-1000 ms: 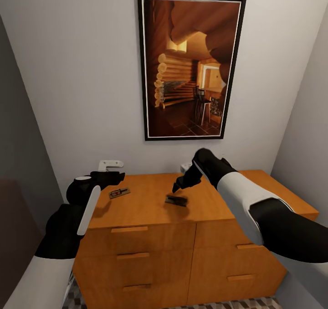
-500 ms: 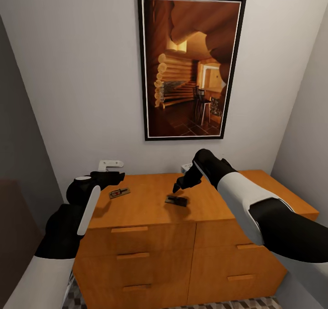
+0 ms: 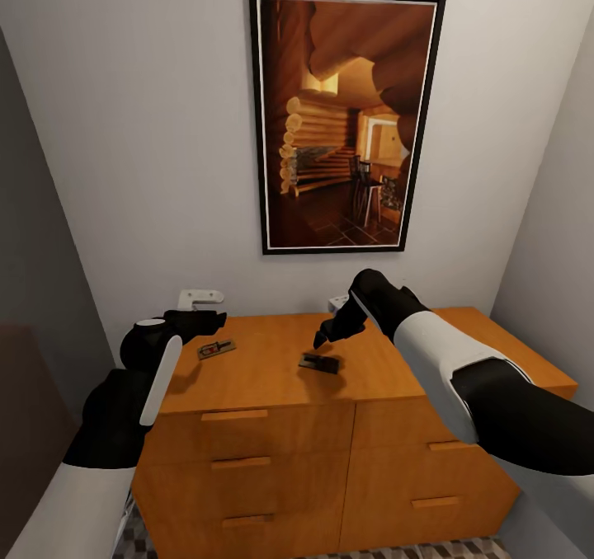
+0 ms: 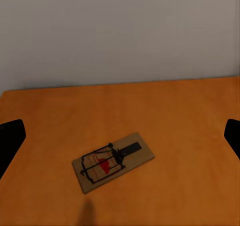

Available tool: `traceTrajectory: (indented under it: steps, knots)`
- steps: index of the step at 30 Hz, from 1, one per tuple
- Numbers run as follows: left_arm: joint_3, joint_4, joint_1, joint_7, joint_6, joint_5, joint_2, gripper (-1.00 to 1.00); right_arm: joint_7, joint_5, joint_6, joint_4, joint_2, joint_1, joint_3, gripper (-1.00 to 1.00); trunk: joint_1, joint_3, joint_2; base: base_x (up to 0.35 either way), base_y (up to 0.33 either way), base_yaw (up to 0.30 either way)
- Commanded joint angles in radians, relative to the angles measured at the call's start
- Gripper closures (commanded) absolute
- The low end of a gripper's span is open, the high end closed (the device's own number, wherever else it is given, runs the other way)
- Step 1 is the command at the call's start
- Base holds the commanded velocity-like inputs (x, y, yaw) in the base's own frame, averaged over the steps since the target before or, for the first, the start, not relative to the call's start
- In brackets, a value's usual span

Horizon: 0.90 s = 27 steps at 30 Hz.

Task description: Take the four mousetraps from the cabinet in the bathroom and place them on the bathroom floor. Make sure all four end up on the same floor surface, and ensure that at least two of them are either under or directly next to the same bathroom sink.

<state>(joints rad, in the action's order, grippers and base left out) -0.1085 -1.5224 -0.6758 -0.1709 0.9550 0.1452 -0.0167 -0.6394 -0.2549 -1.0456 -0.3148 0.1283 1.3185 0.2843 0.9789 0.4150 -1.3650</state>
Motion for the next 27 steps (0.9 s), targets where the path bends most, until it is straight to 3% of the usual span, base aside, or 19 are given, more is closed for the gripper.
traceTrajectory:
  steps: [1,12,18,19,25,27]
  knots:
    - [-0.002,-0.001,-0.001,-0.01,0.004,0.011,-0.001,-1.0,-0.01,-0.01,-0.002,-0.001,0.0,0.001,0.003,-1.0,0.0,0.001,-0.001,0.0,0.0,0.0]
    - [-0.002,-0.001,-0.001,-0.01,0.004,0.011,-0.001,-1.0,-0.012,-0.009,-0.002,-0.004,0.0,0.001,0.001,-1.0,0.0,0.001,-0.001,0.0,0.0,0.0]
    - [-0.003,0.005,-0.001,-0.014,0.029,0.019,0.033,-1.0,0.022,-0.003,-0.002,-0.037,-0.034,-0.002,0.0,-1.0,0.0,0.001,-0.001,0.0,0.0,0.0]
    - [-0.003,0.005,0.0,-0.014,0.024,0.02,0.029,-1.0,0.028,-0.005,-0.002,-0.043,-0.038,-0.001,-0.001,-1.0,0.0,0.001,-0.001,0.0,0.0,0.0]
    - [-0.002,0.006,0.001,-0.013,0.008,0.024,0.001,-1.0,-0.007,-0.014,0.015,-0.035,-0.006,0.003,0.001,-1.0,0.0,0.001,-0.001,0.0,0.0,0.0]
    - [-0.002,0.007,0.001,-0.013,0.007,0.025,-0.001,-1.0,-0.012,-0.015,0.026,-0.025,-0.01,0.003,0.002,-1.0,0.0,0.001,-0.001,0.0,0.0,0.0]
